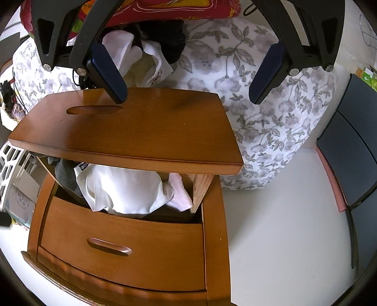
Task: Take underwear out of drawer
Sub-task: 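Reach the right tool into the open drawer toward the grey sock, then close the right tool on the grey sock in the drawer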
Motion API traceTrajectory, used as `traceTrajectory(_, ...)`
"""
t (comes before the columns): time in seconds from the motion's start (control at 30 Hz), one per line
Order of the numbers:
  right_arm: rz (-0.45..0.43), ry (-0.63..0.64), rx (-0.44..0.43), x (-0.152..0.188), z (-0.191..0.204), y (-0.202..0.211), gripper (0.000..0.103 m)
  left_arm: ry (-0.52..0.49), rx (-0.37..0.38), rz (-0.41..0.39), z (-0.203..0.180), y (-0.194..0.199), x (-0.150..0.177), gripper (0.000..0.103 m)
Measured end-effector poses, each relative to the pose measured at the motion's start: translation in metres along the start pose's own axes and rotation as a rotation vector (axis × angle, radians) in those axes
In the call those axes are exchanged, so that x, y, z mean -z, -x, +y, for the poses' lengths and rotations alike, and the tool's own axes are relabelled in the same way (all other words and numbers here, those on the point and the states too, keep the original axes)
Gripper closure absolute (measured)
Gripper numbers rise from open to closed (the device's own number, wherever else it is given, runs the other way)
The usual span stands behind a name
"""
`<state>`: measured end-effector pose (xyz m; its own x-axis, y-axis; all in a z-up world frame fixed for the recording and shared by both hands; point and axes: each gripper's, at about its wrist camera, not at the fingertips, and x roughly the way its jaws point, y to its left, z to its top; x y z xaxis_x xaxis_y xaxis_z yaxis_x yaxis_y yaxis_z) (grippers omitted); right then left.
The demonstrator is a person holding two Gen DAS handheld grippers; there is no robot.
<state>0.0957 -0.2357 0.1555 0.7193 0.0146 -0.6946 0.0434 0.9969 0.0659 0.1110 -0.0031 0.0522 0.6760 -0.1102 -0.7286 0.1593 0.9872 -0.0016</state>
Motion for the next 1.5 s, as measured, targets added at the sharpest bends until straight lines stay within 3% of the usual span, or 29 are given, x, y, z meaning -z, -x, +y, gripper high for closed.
traceTrajectory(0.2,0.053,0.039,0.019,-0.041,-0.009,-0.017,0.011,0.000,0.004,0.006,0.000,-0.001,-0.001,0.000)
traceTrajectory(0.33,0.117,0.059,0.037,-0.050,-0.012,-0.040,0.014,0.000,0.008,0.012,0.000,-0.003,-0.001,0.000)
traceTrajectory(0.9,0.383,0.151,0.101,-0.023,-0.016,-0.140,0.037,-0.002,0.018,0.025,-0.001,-0.005,0.000,0.000)
traceTrajectory(1.5,0.484,0.212,0.139,-0.016,-0.016,-0.188,0.065,0.002,0.033,0.037,-0.001,-0.009,0.000,0.000)
